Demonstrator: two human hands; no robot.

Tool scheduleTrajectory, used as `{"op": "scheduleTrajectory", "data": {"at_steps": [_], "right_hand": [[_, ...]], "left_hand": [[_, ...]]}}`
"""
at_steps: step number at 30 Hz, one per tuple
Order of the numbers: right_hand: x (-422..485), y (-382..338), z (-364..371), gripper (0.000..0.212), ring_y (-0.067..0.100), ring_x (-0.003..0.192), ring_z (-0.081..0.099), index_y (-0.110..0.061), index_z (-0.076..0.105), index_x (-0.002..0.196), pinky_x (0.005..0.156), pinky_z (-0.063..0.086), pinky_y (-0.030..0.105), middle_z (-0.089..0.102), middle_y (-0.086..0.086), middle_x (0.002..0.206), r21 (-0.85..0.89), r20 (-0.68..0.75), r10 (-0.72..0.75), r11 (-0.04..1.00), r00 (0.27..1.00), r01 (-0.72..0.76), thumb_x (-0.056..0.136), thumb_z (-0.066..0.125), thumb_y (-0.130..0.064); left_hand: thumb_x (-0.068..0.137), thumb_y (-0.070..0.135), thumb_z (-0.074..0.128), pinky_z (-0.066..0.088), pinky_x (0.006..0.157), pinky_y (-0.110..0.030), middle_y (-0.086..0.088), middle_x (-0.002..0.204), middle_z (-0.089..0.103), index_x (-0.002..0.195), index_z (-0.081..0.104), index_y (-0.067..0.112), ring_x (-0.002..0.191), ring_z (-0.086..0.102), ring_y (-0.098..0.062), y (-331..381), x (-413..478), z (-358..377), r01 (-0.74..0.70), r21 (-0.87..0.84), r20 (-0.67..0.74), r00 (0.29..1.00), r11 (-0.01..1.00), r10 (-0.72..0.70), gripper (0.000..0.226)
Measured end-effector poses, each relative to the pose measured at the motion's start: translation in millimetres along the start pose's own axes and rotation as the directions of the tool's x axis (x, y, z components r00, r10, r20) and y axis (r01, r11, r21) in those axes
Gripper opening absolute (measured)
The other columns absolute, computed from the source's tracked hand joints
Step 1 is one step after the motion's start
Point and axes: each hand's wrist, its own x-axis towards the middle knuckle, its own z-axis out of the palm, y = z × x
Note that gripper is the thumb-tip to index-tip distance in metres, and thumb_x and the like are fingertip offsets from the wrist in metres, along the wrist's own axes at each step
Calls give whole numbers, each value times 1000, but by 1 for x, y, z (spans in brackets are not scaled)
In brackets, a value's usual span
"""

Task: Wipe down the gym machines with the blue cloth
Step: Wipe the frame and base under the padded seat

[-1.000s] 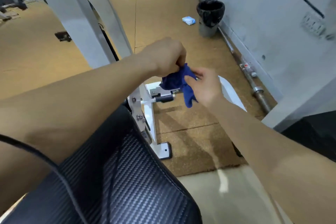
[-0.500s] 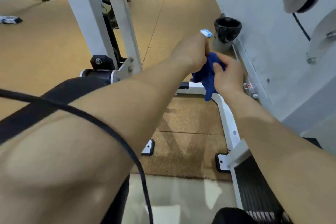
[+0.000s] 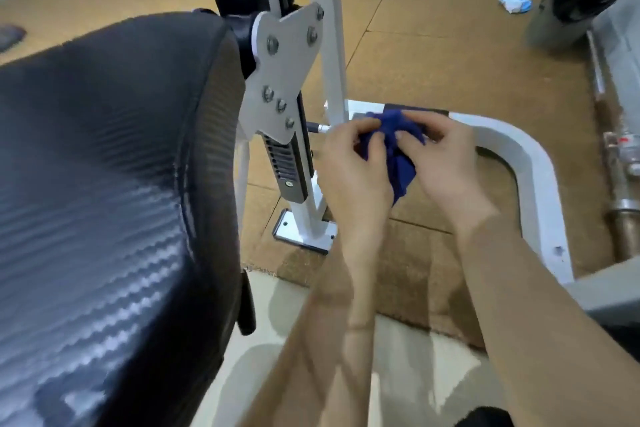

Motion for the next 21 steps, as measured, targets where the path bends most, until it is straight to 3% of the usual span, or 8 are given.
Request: {"op": "scheduleTrajectory", "data": {"at_steps": [3,6,8,12,16,19,21], "right_hand": [[15,14,61,25,-3,93,67,-27,73,98,82,53,15,72,-17,93,110,-1,-44,993,999,44,86,70,-5],[38,10,107,26,4,90,69,-22,75,97,82,58,25,73,-13,93,235,-23,-123,964,992,125,82,67,-2],[53,8,124,26,8,92,69,-21,74,97,85,58,31,73,-10,95,284,-40,-171,943,984,175,82,64,-2],[65,32,141,22,12,96,67,-19,74,98,85,54,27,72,-4,101,253,24,-168,955,985,157,85,64,-4],[65,56,151,12,18,93,63,-12,74,94,84,52,30,64,-3,99,169,83,-148,977,986,132,84,69,-6],[62,68,150,12,18,92,62,-17,72,92,80,50,26,63,0,100,134,125,-146,982,981,129,86,66,-7],[58,79,144,15,16,92,63,-22,69,91,76,48,17,65,2,104,106,184,-113,990,976,94,88,64,-8]], "left_hand": [[87,12,71,52,76,-22,7,96,63,93,66,23,87,62,-9,-35,15,-25,-7,14,-230,973,1000,10,14],[84,13,77,50,70,-13,-1,96,66,90,66,20,83,62,-6,-51,31,-29,24,-28,-350,936,999,-32,15],[81,13,80,49,68,-11,-5,94,66,85,64,22,78,61,-7,-55,39,-23,9,-54,-391,920,999,-29,19],[81,17,80,55,66,-22,2,80,69,75,64,25,71,66,-11,-63,42,-11,27,-58,-467,883,998,-50,19],[82,12,79,49,56,-11,15,62,64,77,62,15,59,62,3,-84,47,-9,121,-135,-467,868,983,-171,18],[81,16,80,46,55,-8,12,69,62,79,61,13,57,58,8,-100,53,-15,145,-80,-499,850,986,-166,19],[83,19,78,44,57,-7,11,75,63,84,63,13,62,57,11,-108,50,-14,175,-60,-479,859,983,-182,16]]}}
